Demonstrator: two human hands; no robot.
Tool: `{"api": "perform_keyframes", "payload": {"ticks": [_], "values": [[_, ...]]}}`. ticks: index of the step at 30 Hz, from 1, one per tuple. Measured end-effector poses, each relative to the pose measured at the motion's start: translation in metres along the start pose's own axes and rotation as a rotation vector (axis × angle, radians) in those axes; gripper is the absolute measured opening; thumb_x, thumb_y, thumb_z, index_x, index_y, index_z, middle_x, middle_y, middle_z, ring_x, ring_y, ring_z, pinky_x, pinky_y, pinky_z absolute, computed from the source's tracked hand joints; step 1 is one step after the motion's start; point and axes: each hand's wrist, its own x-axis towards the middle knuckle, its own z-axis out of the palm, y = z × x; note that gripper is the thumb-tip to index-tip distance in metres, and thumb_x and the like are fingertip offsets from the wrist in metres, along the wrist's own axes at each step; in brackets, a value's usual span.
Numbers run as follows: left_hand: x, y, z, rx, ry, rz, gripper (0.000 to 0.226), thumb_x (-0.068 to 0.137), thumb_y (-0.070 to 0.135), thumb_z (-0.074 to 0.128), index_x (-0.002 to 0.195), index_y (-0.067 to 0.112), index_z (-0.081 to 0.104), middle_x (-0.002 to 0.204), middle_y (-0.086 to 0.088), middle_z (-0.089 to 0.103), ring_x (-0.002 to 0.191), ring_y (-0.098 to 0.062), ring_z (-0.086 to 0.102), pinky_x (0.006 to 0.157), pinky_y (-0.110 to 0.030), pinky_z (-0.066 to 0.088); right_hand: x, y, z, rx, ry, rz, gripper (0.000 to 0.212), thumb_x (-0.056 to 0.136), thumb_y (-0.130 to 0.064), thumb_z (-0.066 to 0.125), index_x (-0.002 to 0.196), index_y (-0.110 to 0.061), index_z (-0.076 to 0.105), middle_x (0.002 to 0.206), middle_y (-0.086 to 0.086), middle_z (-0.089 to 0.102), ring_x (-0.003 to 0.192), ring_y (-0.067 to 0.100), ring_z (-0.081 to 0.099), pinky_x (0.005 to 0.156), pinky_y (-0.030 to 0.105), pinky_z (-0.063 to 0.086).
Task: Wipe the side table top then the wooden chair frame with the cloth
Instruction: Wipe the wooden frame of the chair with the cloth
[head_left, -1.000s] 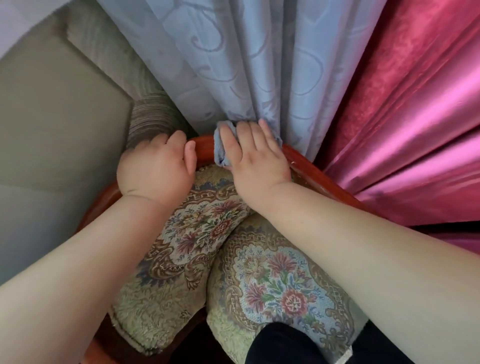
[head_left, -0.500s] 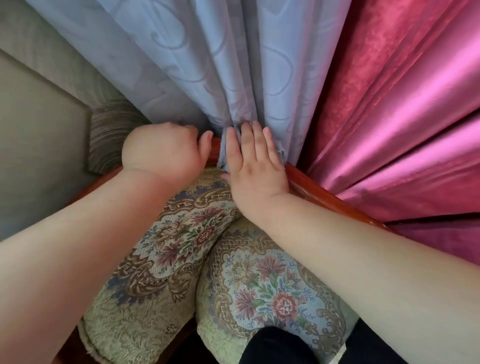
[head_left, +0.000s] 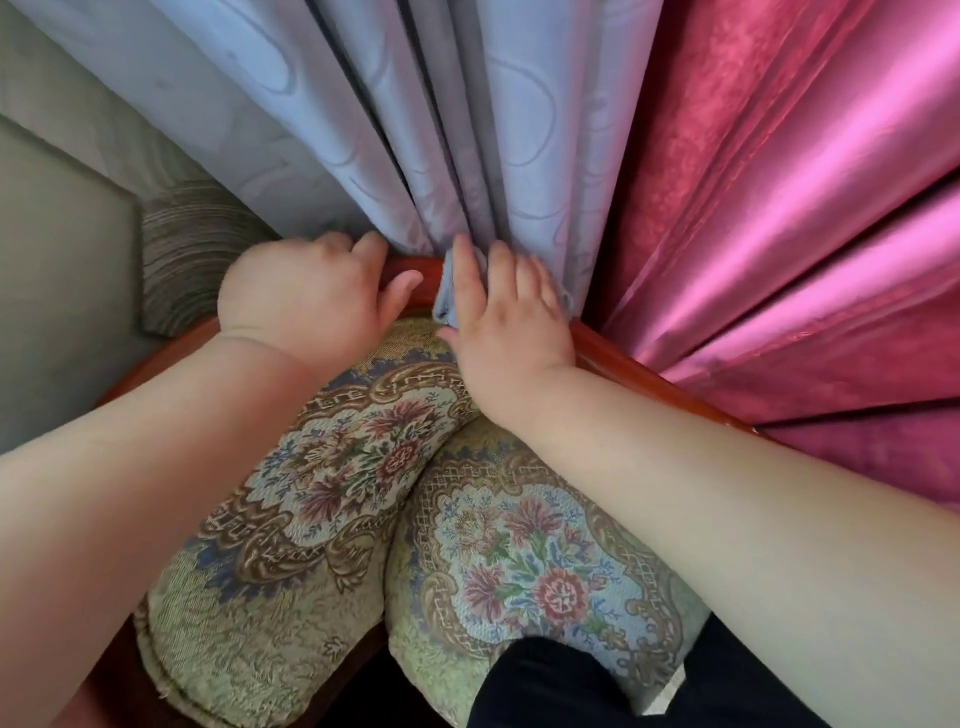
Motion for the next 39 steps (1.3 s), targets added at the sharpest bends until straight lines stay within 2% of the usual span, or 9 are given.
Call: {"api": "perform_keyframes", "payload": {"ticks": [3, 8, 12, 15, 18, 24, 29, 35, 39], "values": [[-0.002, -0.002, -0.001, 0.011, 0.005, 0.047, 0.057, 0.104, 0.059, 0.034, 0.102, 0.008, 0.060, 0.084, -0.017, 0.064, 0.060, -0.038, 0.060, 0.051, -0.035, 0.033, -0.014, 0.024, 0.007, -0.015, 0.014, -0.034, 0.075, 0.097, -0.030, 0.049, 0.161, -0.010, 0.017, 0.131, 0.023, 0.052, 0.116, 0.041, 0.053, 0.114, 0.049, 0.036], [-0.006, -0.001, 0.001, 0.015, 0.045, 0.146, 0.055, 0.107, 0.056, 0.038, 0.122, 0.008, 0.059, 0.096, -0.013, 0.063, 0.077, -0.039, 0.065, 0.052, -0.042, 0.045, -0.072, 0.071, 0.019, -0.087, -0.102, 0.086, 0.073, 0.090, -0.019, 0.026, 0.160, -0.008, 0.008, 0.119, 0.024, 0.054, 0.107, 0.043, 0.056, 0.116, 0.053, 0.037], [-0.003, -0.001, 0.003, 0.014, 0.070, 0.234, 0.057, 0.109, 0.051, 0.039, 0.141, 0.007, 0.055, 0.112, -0.014, 0.067, 0.085, -0.039, 0.066, 0.057, -0.044, 0.049, -0.056, 0.056, 0.017, -0.050, -0.152, 0.207, 0.083, 0.094, -0.031, 0.062, 0.159, -0.005, 0.019, 0.123, 0.023, 0.055, 0.114, 0.043, 0.055, 0.119, 0.053, 0.033], [0.004, 0.005, 0.004, 0.043, 0.016, 0.227, 0.056, 0.106, 0.056, 0.042, 0.138, 0.013, 0.055, 0.110, -0.012, 0.067, 0.082, -0.039, 0.065, 0.056, -0.042, 0.046, -0.020, 0.028, 0.008, -0.002, -0.090, 0.112, 0.081, 0.098, -0.038, 0.057, 0.162, -0.007, 0.017, 0.134, 0.020, 0.052, 0.122, 0.039, 0.051, 0.121, 0.049, 0.028], [0.008, 0.009, 0.003, 0.050, -0.038, 0.216, 0.057, 0.100, 0.061, 0.049, 0.135, 0.016, 0.054, 0.108, -0.013, 0.067, 0.080, -0.040, 0.066, 0.056, -0.042, 0.045, -0.013, 0.029, 0.002, -0.044, -0.131, -0.005, 0.073, 0.101, -0.029, 0.038, 0.164, -0.009, 0.004, 0.136, 0.018, 0.047, 0.124, 0.038, 0.048, 0.121, 0.048, 0.026], [0.014, 0.013, -0.003, 0.069, -0.087, 0.168, 0.062, 0.092, 0.067, 0.056, 0.129, 0.017, 0.053, 0.103, -0.013, 0.068, 0.073, -0.039, 0.066, 0.052, -0.038, 0.041, -0.065, 0.069, 0.017, -0.143, -0.220, 0.131, 0.079, 0.095, -0.022, 0.039, 0.157, -0.010, -0.008, 0.123, 0.018, 0.053, 0.112, 0.038, 0.054, 0.118, 0.049, 0.033], [0.014, 0.018, -0.001, 0.109, -0.096, 0.128, 0.064, 0.090, 0.070, 0.054, 0.125, 0.016, 0.054, 0.098, -0.013, 0.067, 0.072, -0.038, 0.064, 0.053, -0.037, 0.037, -0.046, 0.047, 0.001, -0.032, -0.382, 0.330, 0.084, 0.102, -0.045, 0.048, 0.163, -0.011, 0.001, 0.141, 0.021, 0.042, 0.132, 0.040, 0.042, 0.126, 0.052, 0.015], [0.013, 0.022, -0.002, 0.099, -0.096, 0.101, 0.065, 0.089, 0.069, 0.061, 0.124, 0.015, 0.054, 0.101, -0.014, 0.066, 0.076, -0.040, 0.065, 0.054, -0.040, 0.040, -0.011, 0.021, -0.005, -0.079, -0.262, 0.102, 0.078, 0.104, -0.031, 0.038, 0.162, -0.011, -0.009, 0.145, 0.021, 0.038, 0.136, 0.039, 0.039, 0.127, 0.052, 0.010], [0.014, 0.023, -0.004, 0.105, -0.082, 0.098, 0.063, 0.091, 0.072, 0.053, 0.124, 0.018, 0.052, 0.102, -0.011, 0.067, 0.079, -0.038, 0.065, 0.055, -0.038, 0.040, -0.052, 0.059, 0.002, -0.135, -0.328, 0.149, 0.082, 0.099, -0.027, 0.038, 0.163, -0.015, -0.012, 0.139, 0.019, 0.044, 0.129, 0.038, 0.046, 0.125, 0.050, 0.018]]}}
